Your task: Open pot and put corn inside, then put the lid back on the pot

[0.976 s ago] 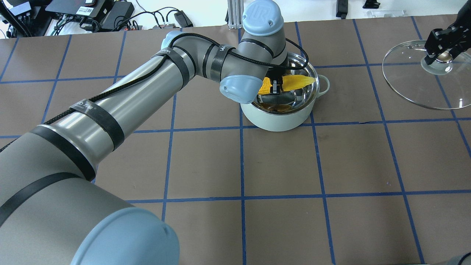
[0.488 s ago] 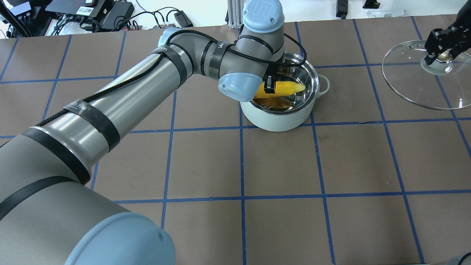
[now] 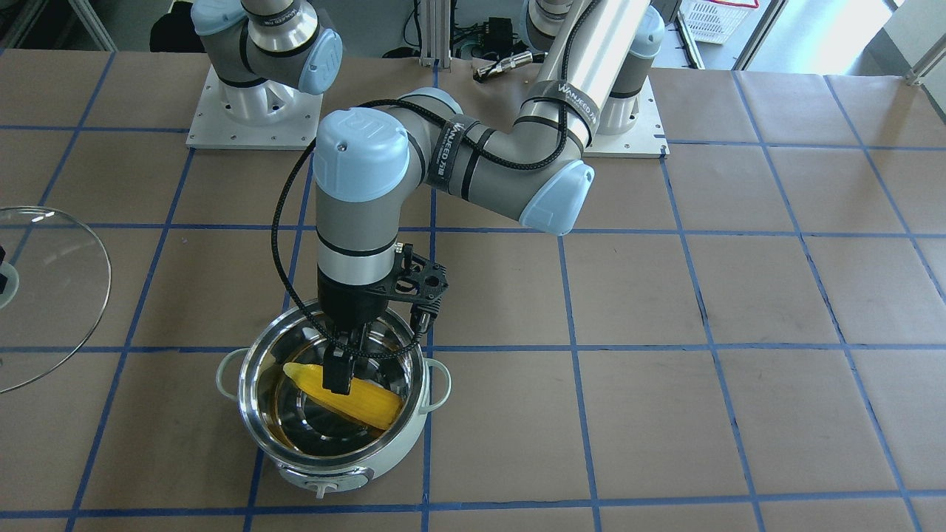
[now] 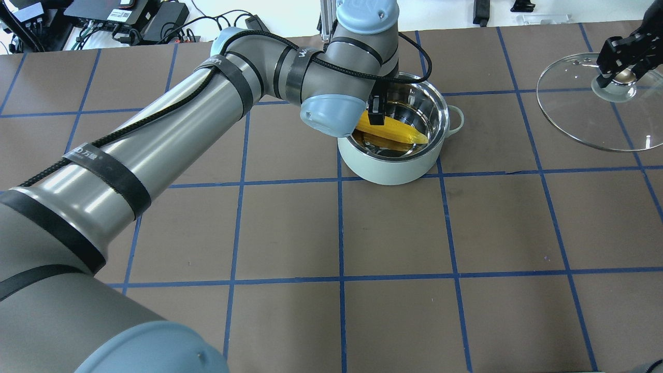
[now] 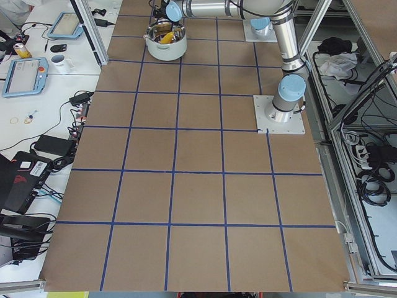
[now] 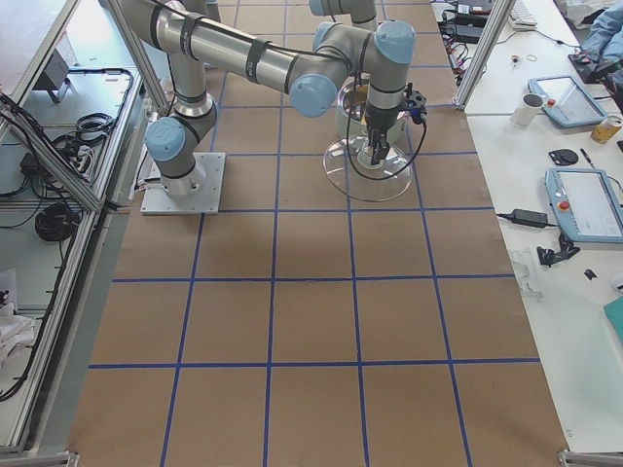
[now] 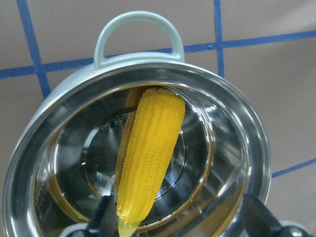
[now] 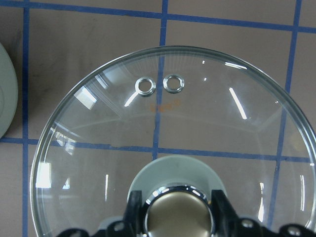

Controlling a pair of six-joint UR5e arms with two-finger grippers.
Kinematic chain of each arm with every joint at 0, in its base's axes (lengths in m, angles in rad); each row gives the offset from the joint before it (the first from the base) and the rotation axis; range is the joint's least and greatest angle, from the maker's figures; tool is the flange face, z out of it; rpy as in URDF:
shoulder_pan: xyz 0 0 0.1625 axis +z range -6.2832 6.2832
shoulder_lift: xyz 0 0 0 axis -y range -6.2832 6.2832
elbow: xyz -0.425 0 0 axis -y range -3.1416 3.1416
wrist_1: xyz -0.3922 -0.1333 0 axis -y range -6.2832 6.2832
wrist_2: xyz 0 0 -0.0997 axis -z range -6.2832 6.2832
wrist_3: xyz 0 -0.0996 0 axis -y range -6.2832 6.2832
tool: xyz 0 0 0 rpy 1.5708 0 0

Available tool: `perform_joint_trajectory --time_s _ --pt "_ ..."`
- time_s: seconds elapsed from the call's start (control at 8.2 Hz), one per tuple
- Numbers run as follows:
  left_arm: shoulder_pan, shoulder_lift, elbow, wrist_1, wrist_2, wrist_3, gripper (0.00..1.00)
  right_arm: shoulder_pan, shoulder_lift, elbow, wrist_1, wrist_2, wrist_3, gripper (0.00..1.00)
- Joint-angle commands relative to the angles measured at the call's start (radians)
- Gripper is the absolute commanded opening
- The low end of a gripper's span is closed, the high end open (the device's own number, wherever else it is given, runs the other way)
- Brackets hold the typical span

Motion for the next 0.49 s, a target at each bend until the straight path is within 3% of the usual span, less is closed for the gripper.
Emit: perform_joint_trajectory --time_s 0.0,0.12,0.37 --pt "0.009 0.070 0.002 -0.074 -0.003 0.178 0.91 0.076 -0.004 -0.010 -0.011 0.000 0.061 0.22" --pt "0.021 0.093 0.000 -0.099 -0.005 0.284 0.97 0.119 -0.002 -0.013 -0.029 -0.001 0.110 0.22" --pt "0.149 0.146 0.000 -0.159 -0.005 0.549 0.98 0.196 0.001 -0.014 -0.048 0.005 0.249 0.22"
